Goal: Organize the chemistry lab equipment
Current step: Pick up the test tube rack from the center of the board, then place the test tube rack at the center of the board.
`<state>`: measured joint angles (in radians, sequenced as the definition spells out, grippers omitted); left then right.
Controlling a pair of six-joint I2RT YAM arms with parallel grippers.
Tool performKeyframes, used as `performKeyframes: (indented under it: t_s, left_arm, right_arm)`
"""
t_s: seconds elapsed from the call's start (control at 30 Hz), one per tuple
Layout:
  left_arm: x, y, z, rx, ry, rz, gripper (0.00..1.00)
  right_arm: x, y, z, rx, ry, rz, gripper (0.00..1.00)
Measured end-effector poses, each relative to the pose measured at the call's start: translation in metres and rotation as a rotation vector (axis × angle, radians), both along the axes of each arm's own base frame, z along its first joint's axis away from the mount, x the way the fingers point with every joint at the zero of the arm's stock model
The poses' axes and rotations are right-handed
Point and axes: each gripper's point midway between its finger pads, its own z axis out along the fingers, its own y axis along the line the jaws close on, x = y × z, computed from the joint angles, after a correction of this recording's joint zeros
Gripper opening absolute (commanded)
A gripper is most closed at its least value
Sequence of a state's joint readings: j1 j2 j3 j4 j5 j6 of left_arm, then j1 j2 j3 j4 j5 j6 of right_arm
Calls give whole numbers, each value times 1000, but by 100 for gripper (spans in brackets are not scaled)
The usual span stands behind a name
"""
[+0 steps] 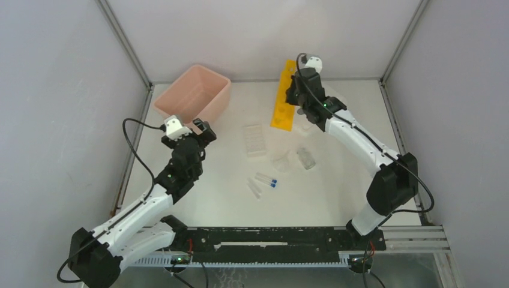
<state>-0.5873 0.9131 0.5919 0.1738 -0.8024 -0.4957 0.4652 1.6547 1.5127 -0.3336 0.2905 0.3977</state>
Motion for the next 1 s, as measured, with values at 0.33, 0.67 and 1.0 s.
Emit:
performKeyframes:
  t_s: [0.33, 0.67, 1.0]
  left_arm:
    - [-18, 33, 21, 6, 46, 157, 97]
    - [-50, 79, 18, 16, 63, 387, 98]
    - [-63, 98, 21, 13, 23, 498, 100]
  right_arm:
    - [-95, 130, 14, -18, -47, 264, 0]
    - [-145, 225, -50, -70, 54, 362, 0]
    - [-159, 259, -95, -32, 161, 307, 0]
